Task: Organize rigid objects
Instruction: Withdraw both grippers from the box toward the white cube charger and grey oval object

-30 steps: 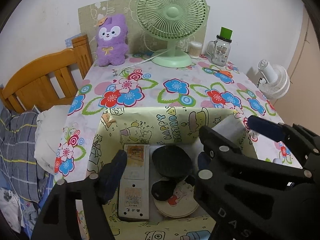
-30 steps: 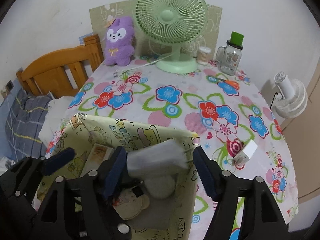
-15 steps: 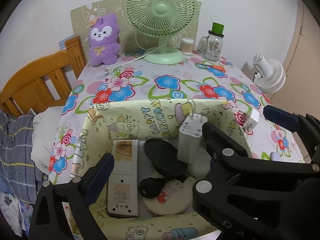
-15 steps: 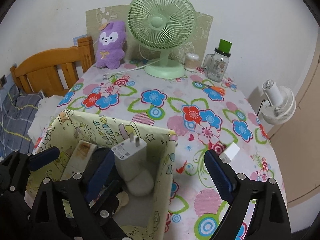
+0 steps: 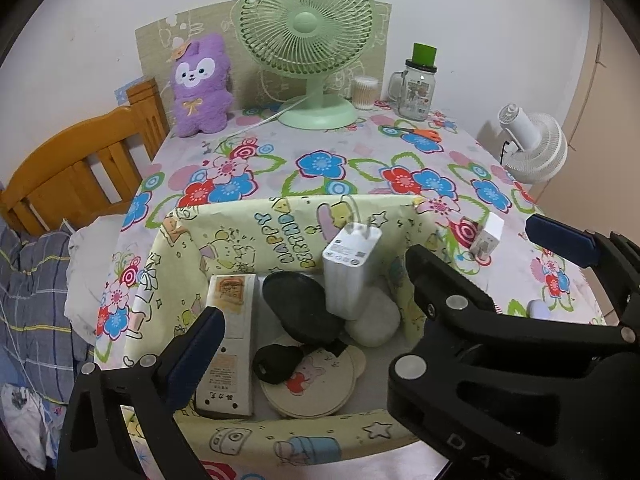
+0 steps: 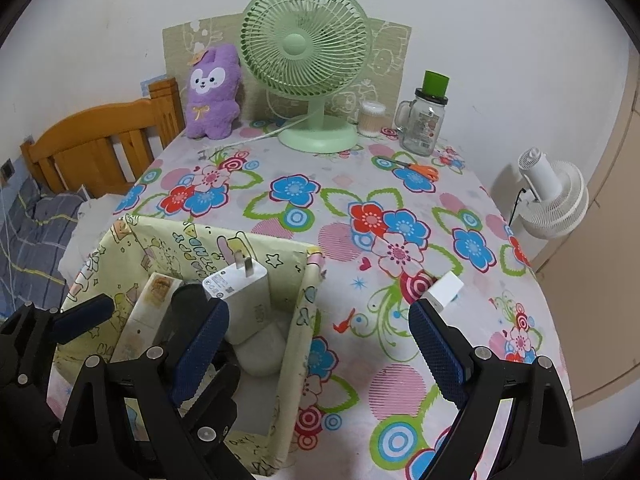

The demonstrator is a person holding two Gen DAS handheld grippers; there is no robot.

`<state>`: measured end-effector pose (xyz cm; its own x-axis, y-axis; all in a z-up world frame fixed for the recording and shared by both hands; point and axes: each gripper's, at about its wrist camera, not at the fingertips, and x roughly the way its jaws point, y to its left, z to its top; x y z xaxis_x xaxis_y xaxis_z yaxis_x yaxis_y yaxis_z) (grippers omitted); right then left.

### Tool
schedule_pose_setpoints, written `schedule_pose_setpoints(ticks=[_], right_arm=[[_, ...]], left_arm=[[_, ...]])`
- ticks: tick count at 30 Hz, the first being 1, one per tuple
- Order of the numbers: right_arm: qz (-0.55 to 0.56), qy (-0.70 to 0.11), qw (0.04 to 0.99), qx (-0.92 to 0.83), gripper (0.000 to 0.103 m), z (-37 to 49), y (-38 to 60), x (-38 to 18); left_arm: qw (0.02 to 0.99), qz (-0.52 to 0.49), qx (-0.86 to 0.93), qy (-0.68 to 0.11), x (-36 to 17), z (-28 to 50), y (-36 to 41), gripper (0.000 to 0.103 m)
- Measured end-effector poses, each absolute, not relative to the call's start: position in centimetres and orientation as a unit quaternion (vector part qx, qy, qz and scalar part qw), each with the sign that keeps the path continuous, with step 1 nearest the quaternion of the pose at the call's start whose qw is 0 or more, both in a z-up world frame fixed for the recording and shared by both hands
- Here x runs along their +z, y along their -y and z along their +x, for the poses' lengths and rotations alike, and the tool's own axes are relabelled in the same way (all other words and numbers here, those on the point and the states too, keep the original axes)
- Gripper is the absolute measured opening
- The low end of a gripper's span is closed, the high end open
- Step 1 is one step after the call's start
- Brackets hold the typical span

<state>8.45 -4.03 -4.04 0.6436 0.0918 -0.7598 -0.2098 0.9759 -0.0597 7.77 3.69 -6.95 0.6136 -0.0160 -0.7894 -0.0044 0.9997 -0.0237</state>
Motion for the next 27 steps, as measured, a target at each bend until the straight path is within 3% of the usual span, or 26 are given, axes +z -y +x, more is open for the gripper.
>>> schedule_pose_setpoints(ticks=[27], right_arm=[[-0.045,-0.396,0.914,0.074,0.093,6.6,9.1,-1.5]], left_arm=[[0.906,0.006,-0.018,-0.423,-4.4,6.4,1.1,0.101]])
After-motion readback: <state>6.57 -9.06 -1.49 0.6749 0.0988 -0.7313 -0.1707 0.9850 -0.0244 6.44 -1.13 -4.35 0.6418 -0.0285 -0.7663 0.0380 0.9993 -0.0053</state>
